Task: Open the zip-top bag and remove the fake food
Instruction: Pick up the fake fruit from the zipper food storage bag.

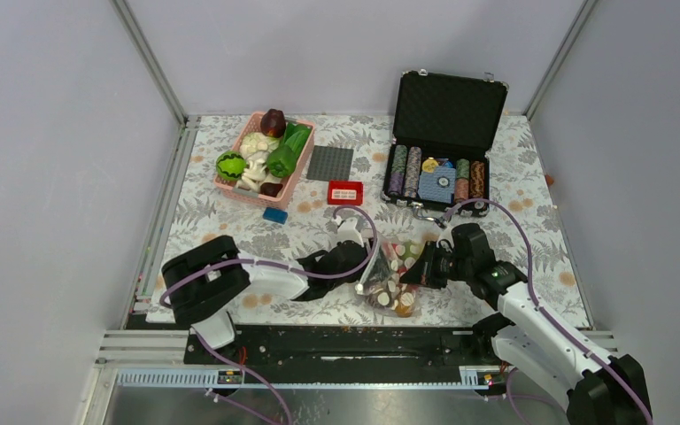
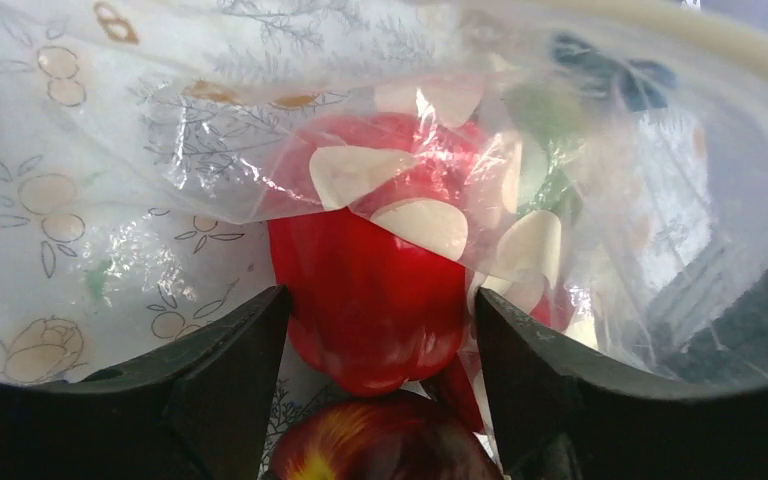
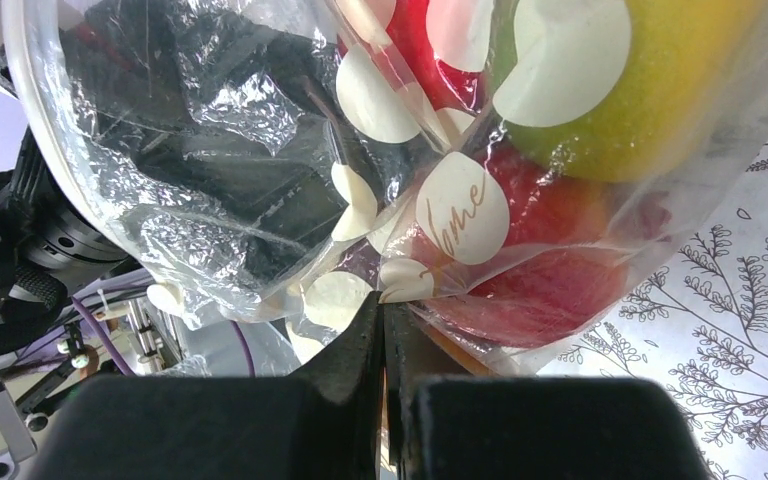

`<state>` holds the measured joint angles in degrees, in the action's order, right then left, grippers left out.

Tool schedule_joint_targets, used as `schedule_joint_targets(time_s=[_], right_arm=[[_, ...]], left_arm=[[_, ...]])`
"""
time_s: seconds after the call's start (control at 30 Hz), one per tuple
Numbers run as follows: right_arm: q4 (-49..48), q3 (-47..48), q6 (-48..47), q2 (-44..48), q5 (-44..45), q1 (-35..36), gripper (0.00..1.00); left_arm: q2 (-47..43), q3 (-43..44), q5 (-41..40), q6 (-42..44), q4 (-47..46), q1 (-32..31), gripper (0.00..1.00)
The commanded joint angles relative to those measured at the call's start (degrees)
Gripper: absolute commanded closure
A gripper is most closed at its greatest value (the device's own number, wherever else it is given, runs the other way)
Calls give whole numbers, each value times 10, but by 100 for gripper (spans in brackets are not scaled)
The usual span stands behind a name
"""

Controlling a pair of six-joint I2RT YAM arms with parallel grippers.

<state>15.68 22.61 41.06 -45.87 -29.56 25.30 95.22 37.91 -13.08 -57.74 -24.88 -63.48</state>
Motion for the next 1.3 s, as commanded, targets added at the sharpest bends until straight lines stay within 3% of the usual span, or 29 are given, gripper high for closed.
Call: schedule_joint_targets(time_s=[0.0,0.2,0.43,0.73,0.77,0.93,1.07,1.27], right_arm=[[-23,-1,7,11,-12,6,100],[-22,-8,12,18,4,5,100],[-19,-8,14,21,23,5,100],[-6,-3,14,26,46,5,100],[-6,-3,14,25,45,5,100],[-8,0,8,20,28,5,100],[-4,15,-4,29,2,5,100],[59,74,-40,36,3,5,100]], left_arm=[[-15,12,-24,8,28,-2,38],[-67,20,-54,44,90,-2,44],[-123,34,-72,85,179,-2,45],[-160,8,-67,94,205,-1,46],[-162,4,-66,94,198,-1,45],[-164,-10,-57,91,125,-2,19],[-151,-19,-53,90,60,-1,4],[-119,-31,-51,61,9,4,1]])
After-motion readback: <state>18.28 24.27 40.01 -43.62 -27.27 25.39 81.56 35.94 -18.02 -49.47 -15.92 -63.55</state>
